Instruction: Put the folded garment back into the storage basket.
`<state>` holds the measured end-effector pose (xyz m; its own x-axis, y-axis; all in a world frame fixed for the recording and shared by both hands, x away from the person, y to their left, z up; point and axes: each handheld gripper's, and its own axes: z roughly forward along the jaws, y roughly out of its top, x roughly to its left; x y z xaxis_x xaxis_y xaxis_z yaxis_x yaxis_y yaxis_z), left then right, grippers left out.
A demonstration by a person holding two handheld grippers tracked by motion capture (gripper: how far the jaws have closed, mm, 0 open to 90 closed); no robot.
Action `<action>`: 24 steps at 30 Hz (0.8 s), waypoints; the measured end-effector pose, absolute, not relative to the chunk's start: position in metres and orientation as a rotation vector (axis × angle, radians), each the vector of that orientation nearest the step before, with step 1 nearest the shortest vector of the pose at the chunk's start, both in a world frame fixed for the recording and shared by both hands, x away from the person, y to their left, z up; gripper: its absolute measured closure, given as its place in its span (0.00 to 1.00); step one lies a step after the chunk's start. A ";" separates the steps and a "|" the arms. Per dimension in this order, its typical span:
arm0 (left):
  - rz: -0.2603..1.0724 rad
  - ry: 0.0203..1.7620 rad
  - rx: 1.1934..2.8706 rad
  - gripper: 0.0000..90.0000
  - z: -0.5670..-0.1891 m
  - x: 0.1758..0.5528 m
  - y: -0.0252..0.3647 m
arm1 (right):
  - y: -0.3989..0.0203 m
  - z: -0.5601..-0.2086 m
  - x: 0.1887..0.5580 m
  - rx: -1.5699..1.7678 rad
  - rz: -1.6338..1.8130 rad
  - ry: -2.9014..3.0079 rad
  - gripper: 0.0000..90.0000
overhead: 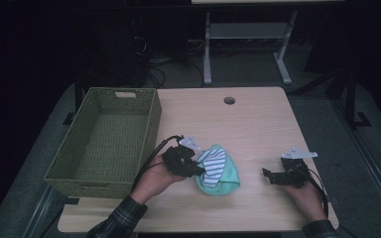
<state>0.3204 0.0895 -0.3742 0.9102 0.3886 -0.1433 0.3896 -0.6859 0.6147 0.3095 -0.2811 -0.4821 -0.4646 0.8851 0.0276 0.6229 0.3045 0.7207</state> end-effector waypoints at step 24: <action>0.091 0.584 2.379 0.84 -0.326 0.337 0.120 | -0.281 -0.483 0.311 1.368 0.939 2.196 0.08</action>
